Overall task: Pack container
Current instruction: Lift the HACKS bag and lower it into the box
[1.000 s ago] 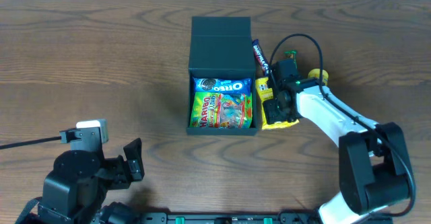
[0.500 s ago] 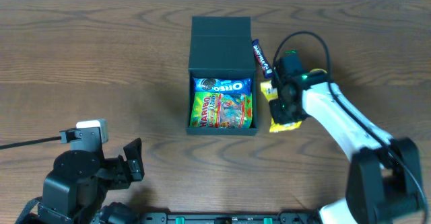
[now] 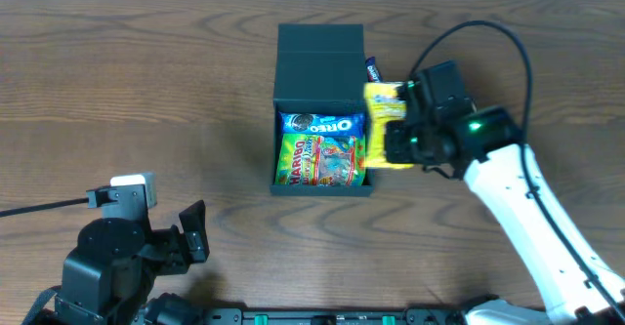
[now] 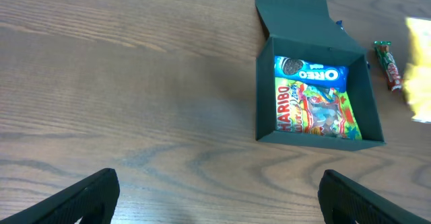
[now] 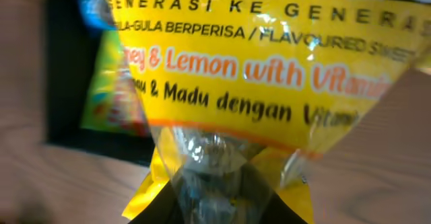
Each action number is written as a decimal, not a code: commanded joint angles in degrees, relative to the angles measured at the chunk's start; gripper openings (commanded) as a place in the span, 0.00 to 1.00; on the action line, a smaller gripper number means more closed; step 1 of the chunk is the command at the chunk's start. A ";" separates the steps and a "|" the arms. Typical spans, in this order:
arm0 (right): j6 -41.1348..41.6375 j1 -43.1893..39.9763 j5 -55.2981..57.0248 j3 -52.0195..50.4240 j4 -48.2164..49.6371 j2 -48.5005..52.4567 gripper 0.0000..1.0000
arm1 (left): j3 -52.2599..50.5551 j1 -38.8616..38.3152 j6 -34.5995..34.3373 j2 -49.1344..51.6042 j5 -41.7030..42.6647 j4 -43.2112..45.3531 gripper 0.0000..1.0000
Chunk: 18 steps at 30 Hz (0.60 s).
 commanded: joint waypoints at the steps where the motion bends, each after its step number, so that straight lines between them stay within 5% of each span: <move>1: 5.68 5.68 -0.90 0.63 2.93 1.40 0.24 | 0.00 0.24 -0.46 -0.17 0.02 0.00 0.95; 18: 9.62 9.92 4.66 1.07 5.38 10.14 0.29 | 0.00 0.24 -0.42 -0.17 0.00 -0.39 0.95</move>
